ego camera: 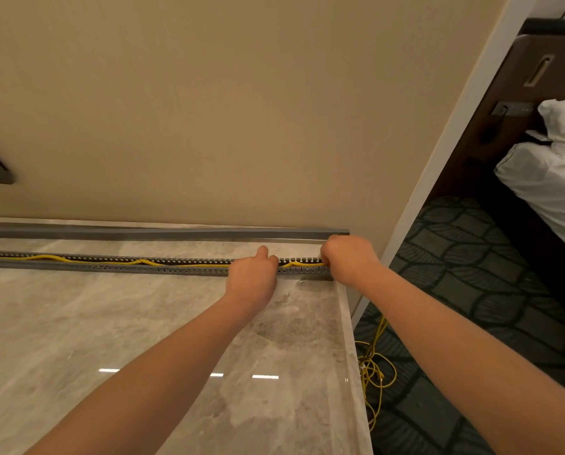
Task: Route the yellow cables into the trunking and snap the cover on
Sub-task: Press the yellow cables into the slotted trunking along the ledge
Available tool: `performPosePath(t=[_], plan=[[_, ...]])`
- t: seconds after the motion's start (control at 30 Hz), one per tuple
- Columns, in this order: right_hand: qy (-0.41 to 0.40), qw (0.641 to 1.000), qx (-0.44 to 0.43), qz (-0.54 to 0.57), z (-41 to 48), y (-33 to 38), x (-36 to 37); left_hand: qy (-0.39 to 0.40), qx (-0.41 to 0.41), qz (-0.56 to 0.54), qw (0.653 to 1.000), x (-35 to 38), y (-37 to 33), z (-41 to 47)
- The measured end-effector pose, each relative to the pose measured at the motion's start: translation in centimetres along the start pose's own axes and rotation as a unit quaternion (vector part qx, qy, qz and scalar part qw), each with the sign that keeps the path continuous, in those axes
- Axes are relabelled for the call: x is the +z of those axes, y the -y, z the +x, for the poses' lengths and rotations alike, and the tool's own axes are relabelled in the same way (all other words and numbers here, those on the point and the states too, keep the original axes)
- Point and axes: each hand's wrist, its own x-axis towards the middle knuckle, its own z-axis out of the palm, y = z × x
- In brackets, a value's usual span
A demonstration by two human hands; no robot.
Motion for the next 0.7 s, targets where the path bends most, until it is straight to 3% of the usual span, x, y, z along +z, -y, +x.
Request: performPosePath(t=[0.23, 0.47, 0.7], plan=[[-0.089, 0.992, -0.018, 0.083, -0.7, 0.5, 1.3, -0.032, 0.047, -0.032, 0.998, 0.3, -0.7, 0.6], [-0.073, 0.996, -0.035, 0.036, 0.3, 1.9, 1.3, -0.024, 0.07, -0.062, 0.995, 0.6, -0.5, 0.7], [-0.081, 0.988, 0.005, 0.134, 0.8, 2.6, 0.9, 0.024, 0.059, -0.222, 0.973, 0.2, 2.4, 0.7]])
